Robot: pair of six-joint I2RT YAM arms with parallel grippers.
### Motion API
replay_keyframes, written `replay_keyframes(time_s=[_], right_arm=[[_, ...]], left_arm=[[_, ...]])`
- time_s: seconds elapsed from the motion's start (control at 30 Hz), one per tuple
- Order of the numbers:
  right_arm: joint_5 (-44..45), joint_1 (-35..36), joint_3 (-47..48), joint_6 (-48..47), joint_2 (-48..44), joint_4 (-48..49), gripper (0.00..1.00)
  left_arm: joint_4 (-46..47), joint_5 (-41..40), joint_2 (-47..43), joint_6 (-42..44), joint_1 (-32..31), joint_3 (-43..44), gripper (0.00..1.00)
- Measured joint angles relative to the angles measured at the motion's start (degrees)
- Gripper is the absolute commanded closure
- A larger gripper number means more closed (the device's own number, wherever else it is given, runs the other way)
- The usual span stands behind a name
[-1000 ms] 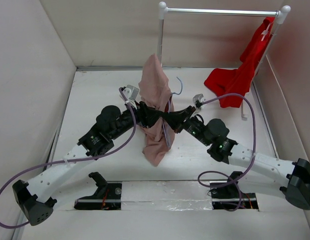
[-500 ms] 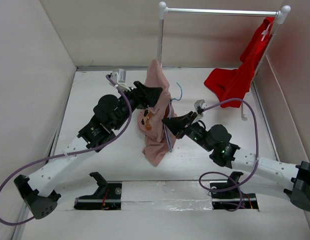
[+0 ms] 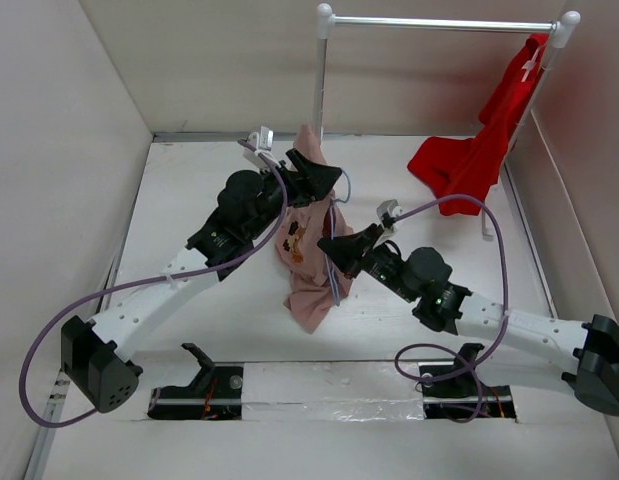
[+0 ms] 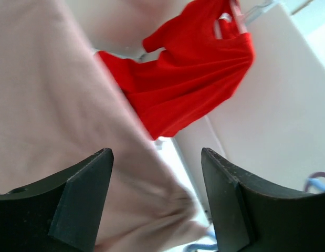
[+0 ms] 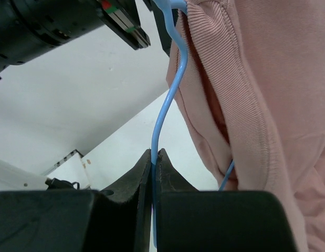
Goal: Place the t-shirt on the hanger
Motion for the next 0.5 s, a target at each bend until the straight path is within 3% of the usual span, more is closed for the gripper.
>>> replay_keyframes(time_s=[0.3,0.37,0.4,0.43,0.5], right_arm=[[-0.63,0.46,1.38,-0.07,3.98,0.98,1.0],[-0.76,0.46,1.4,-0.07,3.98,0.98,1.0],[-0.74,0.46,1.42,-0.07,3.98,1.01,1.0],[-0.74,0.46,1.44,-0.09,3.98,0.98,1.0],[-0.74,0.48,1.55,-0.31,4.17,0.35,1.0]], left_arm=[[7.67,3.23,1.16,-3.19,0.26,-3.5,0.52],[8.39,3.43,1.36,-3.37,0.37,-4.24,0.64],[8.72,3.61,1.36,-3.54,0.46,-4.61,0.82],[8.92,3.8,1.44,-3.82,0.66,-4.79,0.91],[9.49,4.61,1.64,-4.57,1.05,-4.87,1.0]])
